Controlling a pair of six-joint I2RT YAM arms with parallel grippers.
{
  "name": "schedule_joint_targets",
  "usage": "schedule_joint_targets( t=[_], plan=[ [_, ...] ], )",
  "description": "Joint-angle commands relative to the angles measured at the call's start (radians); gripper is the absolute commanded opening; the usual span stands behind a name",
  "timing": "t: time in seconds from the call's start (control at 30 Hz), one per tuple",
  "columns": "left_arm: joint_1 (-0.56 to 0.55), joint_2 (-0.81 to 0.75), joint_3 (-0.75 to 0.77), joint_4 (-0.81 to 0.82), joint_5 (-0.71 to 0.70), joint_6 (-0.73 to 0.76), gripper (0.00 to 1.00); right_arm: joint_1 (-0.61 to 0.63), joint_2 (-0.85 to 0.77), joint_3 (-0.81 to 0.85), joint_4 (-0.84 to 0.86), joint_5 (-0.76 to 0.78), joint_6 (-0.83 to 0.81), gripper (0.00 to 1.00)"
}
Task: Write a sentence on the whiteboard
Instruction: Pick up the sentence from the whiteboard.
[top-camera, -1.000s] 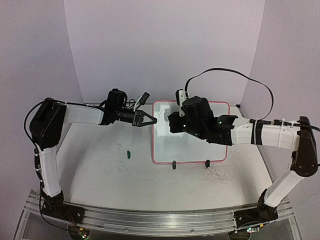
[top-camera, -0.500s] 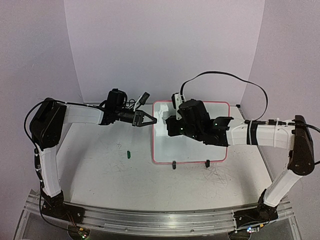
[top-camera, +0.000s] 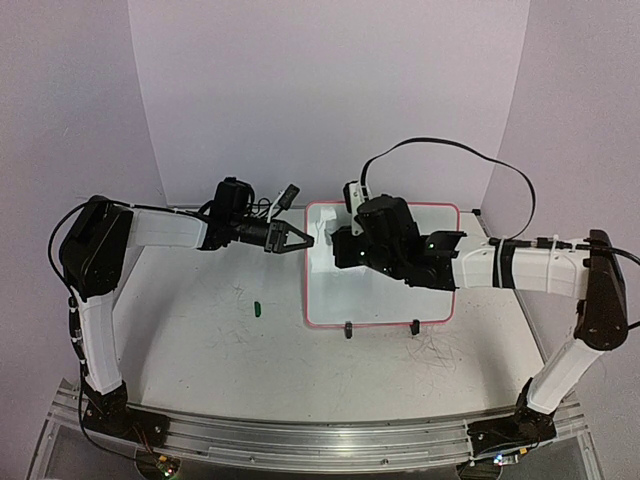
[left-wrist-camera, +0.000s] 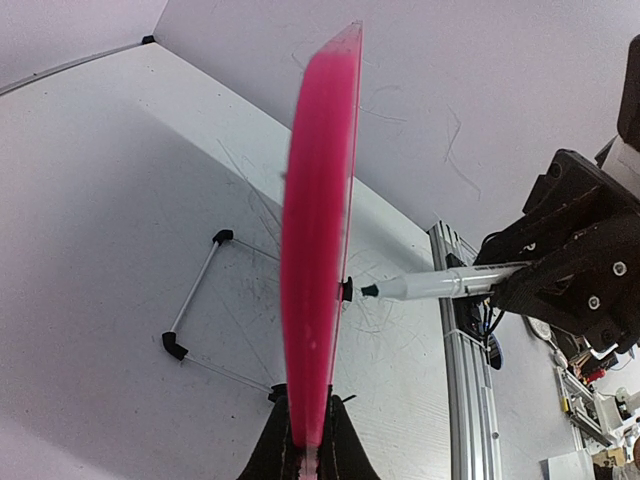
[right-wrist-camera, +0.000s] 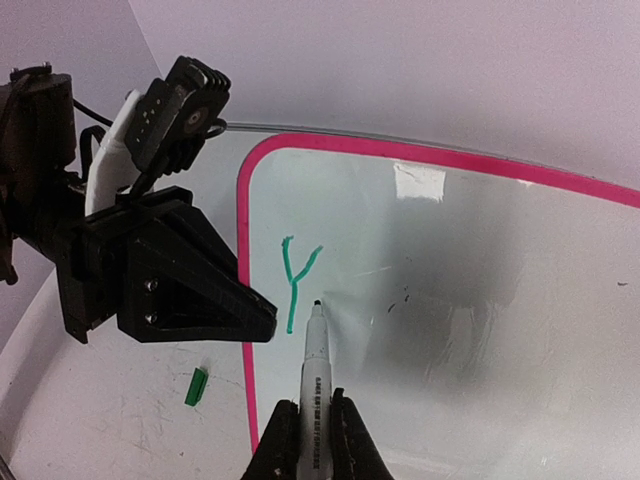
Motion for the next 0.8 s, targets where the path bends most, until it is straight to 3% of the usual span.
schedule_joint_targets(
  t=[0.0, 0.77],
  plan=[
    [-0.020, -0.038, -0.007, 0.003, -0.011, 0.028, 0.00, 0.002, 0.023, 0.047, 0.040, 0.018, -0.012, 0.00],
    [-0.020, -0.039, -0.006, 0.003, -0.012, 0.028, 0.00, 0.002, 0.048, 0.041, -0.004, 0.048, 0.012, 0.00]
  ],
)
